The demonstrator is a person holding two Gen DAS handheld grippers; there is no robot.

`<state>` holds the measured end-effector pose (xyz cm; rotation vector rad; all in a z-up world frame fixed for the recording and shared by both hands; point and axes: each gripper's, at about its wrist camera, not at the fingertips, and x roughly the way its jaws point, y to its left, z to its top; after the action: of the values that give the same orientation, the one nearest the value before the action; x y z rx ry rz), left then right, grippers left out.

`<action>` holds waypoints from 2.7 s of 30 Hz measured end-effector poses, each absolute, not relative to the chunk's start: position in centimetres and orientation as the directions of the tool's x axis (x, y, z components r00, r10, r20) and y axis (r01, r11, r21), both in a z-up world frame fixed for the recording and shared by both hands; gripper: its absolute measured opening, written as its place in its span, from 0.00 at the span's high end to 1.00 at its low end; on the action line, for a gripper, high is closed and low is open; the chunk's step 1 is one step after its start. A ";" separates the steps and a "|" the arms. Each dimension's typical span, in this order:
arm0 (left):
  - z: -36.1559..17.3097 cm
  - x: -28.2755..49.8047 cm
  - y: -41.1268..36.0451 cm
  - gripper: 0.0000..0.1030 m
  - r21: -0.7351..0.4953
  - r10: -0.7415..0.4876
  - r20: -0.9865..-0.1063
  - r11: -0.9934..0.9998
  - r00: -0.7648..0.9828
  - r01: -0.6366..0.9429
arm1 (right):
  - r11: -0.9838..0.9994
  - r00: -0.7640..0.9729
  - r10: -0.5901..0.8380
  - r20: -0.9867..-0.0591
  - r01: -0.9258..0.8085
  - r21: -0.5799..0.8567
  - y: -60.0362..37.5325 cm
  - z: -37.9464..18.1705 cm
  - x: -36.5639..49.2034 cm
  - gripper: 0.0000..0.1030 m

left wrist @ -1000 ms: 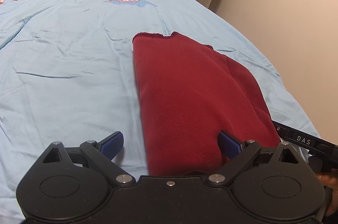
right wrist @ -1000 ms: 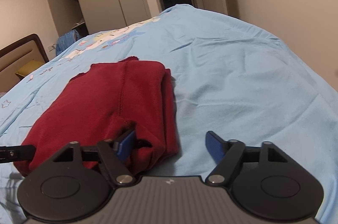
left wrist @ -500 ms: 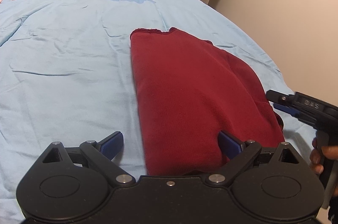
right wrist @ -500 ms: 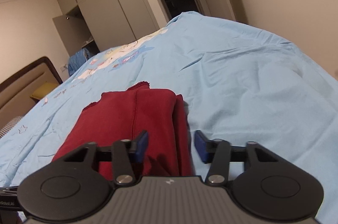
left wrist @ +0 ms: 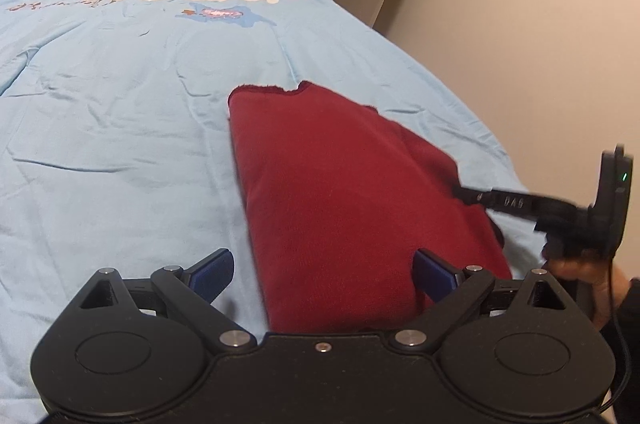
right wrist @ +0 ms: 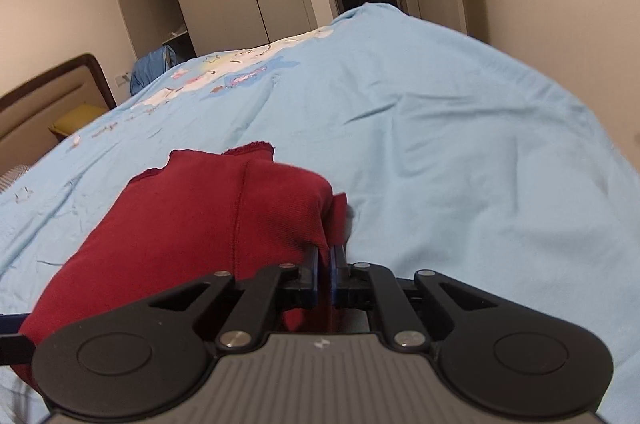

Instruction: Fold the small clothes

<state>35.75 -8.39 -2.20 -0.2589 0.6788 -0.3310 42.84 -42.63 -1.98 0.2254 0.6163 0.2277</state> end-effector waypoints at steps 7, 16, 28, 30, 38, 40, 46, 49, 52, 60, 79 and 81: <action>-2.2 38.0 -6.5 0.06 -0.418 -0.386 -0.570 0.896 0.725 0.149 | 0.905 0.794 0.321 -0.517 -0.097 0.413 -44.9 -2.4 41.6 0.49; -3.2 40.3 -6.1 0.04 -0.402 -0.356 -0.649 0.911 0.672 0.094 | 0.857 0.784 0.383 -0.488 -0.105 0.504 -44.4 -2.5 41.7 0.27; -3.4 40.8 -6.5 0.04 -0.390 -0.358 -0.661 0.915 0.660 0.106 | 0.862 0.777 0.364 -0.514 -0.071 0.502 -42.4 -4.1 40.9 0.51; -3.5 40.9 -6.6 0.04 -0.388 -0.358 -0.661 0.915 0.659 0.108 | 0.861 0.777 0.363 -0.515 -0.068 0.504 -42.4 -4.2 40.7 0.55; -3.5 41.1 -6.9 0.13 -0.403 -0.376 -0.657 0.908 0.653 0.117 | 0.885 0.786 0.336 -0.520 -0.073 0.460 -41.3 -3.7 40.2 0.72; -3.5 41.1 -6.9 0.21 -0.415 -0.391 -0.651 0.901 0.651 0.126 | 0.899 0.790 0.321 -0.521 -0.081 0.431 -40.8 -3.3 40.0 0.76; -3.1 41.1 -7.4 0.41 -0.422 -0.406 -0.642 0.895 0.650 0.142 | 0.928 0.809 0.291 -0.511 -0.109 0.356 -39.6 -2.1 39.2 0.79; -2.7 40.8 -7.4 0.53 -0.419 -0.403 -0.635 0.896 0.658 0.144 | 0.933 0.818 0.288 -0.498 -0.122 0.339 -39.3 -1.5 38.9 0.80; -2.2 40.6 -7.6 0.63 -0.402 -0.394 -0.630 0.903 0.669 0.153 | 0.939 0.827 0.280 -0.487 -0.130 0.319 -38.9 -0.8 38.6 0.80; 0.6 39.7 -7.2 0.72 -0.367 -0.373 -0.574 0.913 0.729 0.178 | 0.948 0.860 0.287 -0.423 -0.193 0.252 -36.8 1.8 37.6 0.81; 5.4 38.1 -0.7 0.74 -0.241 -0.211 -0.491 0.965 0.845 0.101 | 0.899 0.850 0.437 -0.296 -0.404 0.168 -25.8 5.5 40.3 0.82; 5.4 38.0 0.1 0.74 -0.229 -0.189 -0.491 0.970 0.851 0.083 | 0.894 0.844 0.447 -0.296 -0.412 0.177 -24.8 5.3 40.6 0.83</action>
<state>38.05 0.10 5.40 -0.2037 0.5356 -0.1439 40.62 -24.82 5.32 0.1081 0.3379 0.4541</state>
